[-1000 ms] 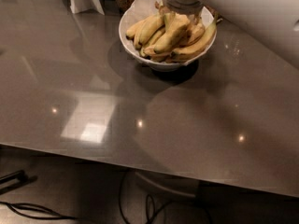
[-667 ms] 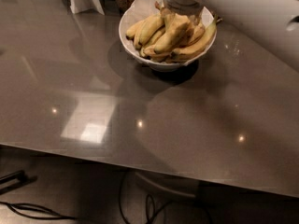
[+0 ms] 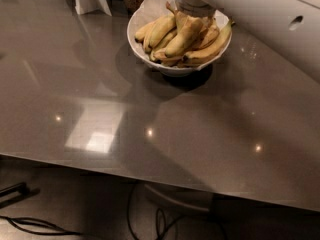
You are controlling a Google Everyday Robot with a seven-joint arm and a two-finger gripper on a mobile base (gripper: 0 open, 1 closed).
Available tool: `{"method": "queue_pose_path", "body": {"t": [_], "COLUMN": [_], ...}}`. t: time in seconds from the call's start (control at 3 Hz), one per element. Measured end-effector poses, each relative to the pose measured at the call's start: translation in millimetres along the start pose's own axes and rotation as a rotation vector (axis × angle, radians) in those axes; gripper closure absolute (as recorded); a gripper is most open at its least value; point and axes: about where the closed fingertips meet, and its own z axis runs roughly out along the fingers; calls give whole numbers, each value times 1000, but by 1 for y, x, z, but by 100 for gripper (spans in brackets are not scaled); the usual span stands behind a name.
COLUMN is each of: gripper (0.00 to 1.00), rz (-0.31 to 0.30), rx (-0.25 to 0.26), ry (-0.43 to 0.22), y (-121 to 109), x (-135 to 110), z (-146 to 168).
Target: Pick banana from white bowl
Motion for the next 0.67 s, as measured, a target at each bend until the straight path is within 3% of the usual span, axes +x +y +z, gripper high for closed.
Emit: {"method": "queue_pose_path", "body": {"t": [0.33,0.67], "gripper": [63,87], "rz": [2,14], "rx": [-5,-8], "ry": [-2,7], "y": [0,0], "x": [2,1], "z": [4,-5]}}
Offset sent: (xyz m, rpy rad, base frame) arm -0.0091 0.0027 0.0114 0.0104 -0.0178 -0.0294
